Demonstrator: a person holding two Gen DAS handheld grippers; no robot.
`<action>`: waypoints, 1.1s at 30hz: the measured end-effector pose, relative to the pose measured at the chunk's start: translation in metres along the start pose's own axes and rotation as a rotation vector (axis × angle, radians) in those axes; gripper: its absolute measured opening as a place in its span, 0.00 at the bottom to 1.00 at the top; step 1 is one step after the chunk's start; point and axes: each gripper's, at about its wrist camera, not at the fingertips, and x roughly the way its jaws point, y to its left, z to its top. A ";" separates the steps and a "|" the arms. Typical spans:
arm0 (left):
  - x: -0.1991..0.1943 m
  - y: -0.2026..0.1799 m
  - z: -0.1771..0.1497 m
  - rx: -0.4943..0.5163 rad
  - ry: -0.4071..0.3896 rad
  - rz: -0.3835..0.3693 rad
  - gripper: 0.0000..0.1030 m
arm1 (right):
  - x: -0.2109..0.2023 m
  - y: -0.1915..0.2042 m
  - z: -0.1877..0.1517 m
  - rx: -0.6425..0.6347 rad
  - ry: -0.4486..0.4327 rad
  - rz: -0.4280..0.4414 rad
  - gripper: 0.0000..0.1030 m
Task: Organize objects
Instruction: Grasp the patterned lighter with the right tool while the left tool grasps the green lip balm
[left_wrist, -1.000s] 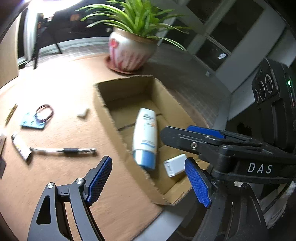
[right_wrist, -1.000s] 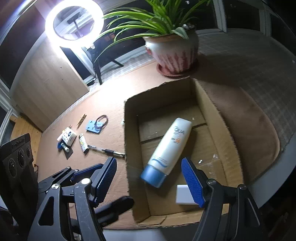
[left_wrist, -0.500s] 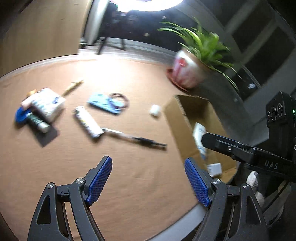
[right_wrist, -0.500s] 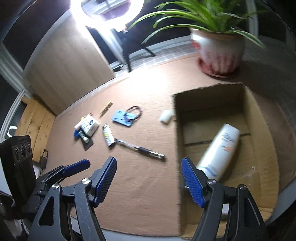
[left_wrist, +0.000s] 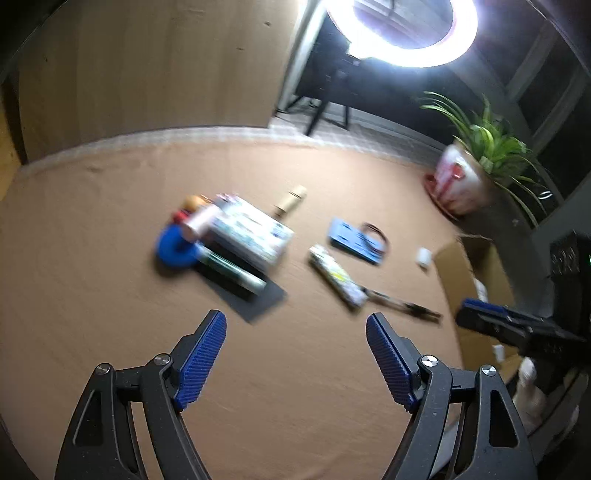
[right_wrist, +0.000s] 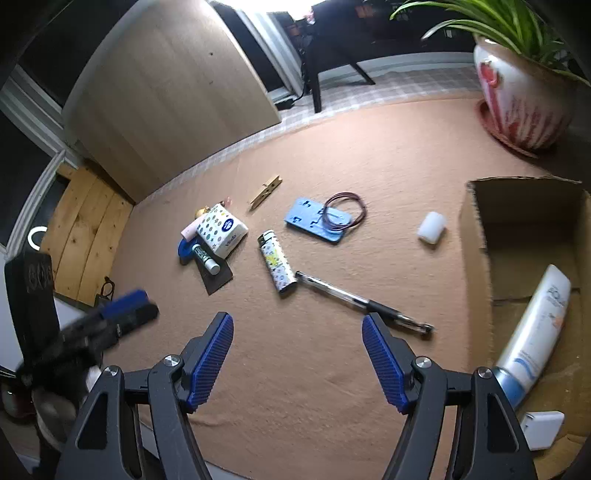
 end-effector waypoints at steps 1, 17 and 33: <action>0.001 0.008 0.005 -0.008 -0.001 0.008 0.78 | 0.003 0.002 0.001 -0.002 0.004 -0.002 0.66; 0.063 0.064 0.027 -0.173 0.076 0.033 0.58 | 0.069 0.012 0.023 -0.087 0.099 -0.087 0.45; 0.110 0.054 0.032 -0.149 0.106 0.204 0.46 | 0.112 0.030 0.046 -0.185 0.126 -0.140 0.42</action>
